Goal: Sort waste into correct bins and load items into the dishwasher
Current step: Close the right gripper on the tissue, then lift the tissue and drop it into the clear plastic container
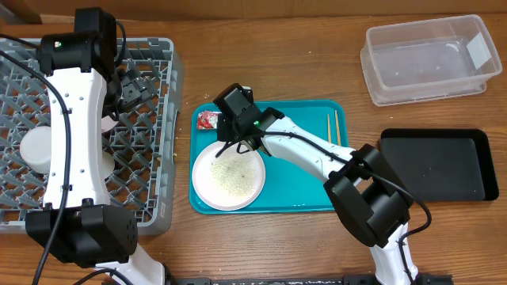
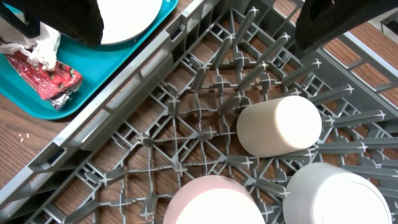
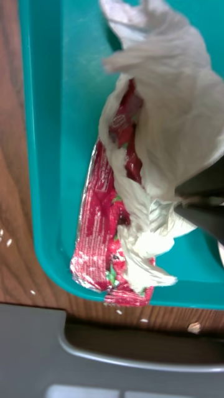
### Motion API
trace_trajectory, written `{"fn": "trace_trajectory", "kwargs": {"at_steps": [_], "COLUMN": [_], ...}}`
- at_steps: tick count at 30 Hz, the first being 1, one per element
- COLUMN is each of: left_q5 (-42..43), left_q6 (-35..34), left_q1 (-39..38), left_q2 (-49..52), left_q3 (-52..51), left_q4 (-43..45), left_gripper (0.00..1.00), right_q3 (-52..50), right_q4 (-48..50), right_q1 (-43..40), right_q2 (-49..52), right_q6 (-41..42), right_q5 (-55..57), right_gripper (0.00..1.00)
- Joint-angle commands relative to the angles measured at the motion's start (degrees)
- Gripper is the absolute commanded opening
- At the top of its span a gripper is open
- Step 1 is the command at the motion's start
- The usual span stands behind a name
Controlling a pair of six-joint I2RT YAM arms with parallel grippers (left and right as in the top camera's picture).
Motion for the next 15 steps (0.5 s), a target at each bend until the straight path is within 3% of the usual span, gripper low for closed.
{"fn": "trace_trajectory", "kwargs": {"at_steps": [1,8,15], "left_q5": [-0.04,0.02,0.02], "left_q6": [-1.36,-1.38,-1.38], "left_q1": [0.37,0.37,0.37], "left_q2": [-1.62,-1.62,-1.62], "left_q3": [0.07,0.07,0.07], "left_q4": [0.13,0.37,0.39], "left_gripper": [1.00,1.00,1.00], "right_q3": [1.33,5.79,5.99], "right_q4": [-1.77,-10.47,-15.45], "right_q1": [-0.90,-3.85,-11.82], "right_q2": [-0.83,-9.22,-21.05], "right_q6": [-0.09,-0.17,-0.52], "right_q5": [-0.57,-0.48,-0.39], "right_gripper": [0.04,0.04,0.04]}}
